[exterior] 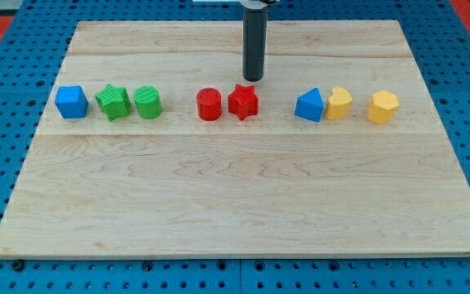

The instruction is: Place your arm above the blue triangle

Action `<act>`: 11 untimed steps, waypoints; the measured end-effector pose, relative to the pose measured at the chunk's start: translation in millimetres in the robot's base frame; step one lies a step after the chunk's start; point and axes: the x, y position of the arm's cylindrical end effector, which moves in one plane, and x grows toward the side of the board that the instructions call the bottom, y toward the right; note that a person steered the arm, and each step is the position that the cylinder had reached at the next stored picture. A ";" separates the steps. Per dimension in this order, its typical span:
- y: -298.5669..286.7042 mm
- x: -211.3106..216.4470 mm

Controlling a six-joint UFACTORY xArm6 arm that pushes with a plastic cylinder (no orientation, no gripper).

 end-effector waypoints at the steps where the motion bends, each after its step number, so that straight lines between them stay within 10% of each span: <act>1: 0.0 -3.6; 8: 0.0 -18.4; 11: 95.4 -1.4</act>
